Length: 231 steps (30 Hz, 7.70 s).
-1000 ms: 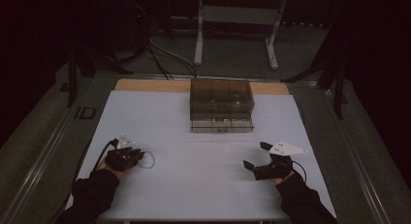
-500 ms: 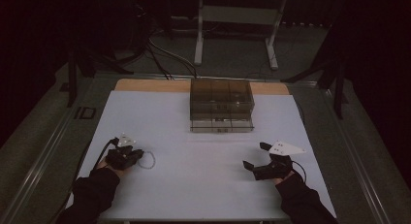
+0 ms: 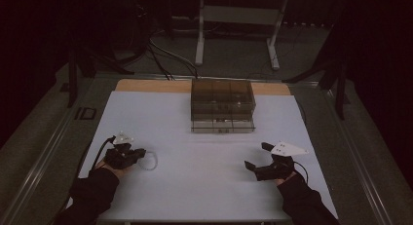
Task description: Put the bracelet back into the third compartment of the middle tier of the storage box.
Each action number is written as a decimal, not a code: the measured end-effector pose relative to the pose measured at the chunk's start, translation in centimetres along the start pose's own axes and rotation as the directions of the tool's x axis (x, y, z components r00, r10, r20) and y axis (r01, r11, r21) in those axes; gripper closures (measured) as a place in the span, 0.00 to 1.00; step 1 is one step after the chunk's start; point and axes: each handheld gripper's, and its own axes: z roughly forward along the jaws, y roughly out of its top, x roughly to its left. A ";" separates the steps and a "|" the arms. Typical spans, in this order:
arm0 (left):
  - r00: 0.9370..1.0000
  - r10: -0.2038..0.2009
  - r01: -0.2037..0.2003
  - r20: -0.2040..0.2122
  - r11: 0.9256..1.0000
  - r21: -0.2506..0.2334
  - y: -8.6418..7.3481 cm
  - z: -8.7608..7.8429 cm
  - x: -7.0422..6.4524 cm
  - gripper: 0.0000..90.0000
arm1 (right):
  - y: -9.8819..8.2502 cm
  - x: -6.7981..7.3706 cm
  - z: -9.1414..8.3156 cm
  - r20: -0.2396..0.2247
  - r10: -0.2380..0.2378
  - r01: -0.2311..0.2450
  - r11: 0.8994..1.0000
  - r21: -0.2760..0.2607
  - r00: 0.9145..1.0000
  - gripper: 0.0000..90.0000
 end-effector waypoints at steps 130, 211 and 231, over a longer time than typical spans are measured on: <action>0.874 0.331 -0.283 0.355 0.942 -0.182 15.5 5.7 -12.6 0.97 | 0.0 0.2 -0.4 -0.026 -0.002 0.002 1.000 -0.023 1.000 0.02; 0.884 0.301 -0.228 0.358 0.946 -0.232 23.9 15.1 -15.9 0.97 | -0.1 0.0 -1.0 -0.046 0.015 -0.017 0.999 -0.050 0.999 0.02; 0.893 0.291 -0.210 0.344 0.944 -0.254 23.5 14.7 -16.1 0.55 | -0.2 0.0 -1.1 -0.048 0.018 -0.020 0.999 -0.049 0.999 0.02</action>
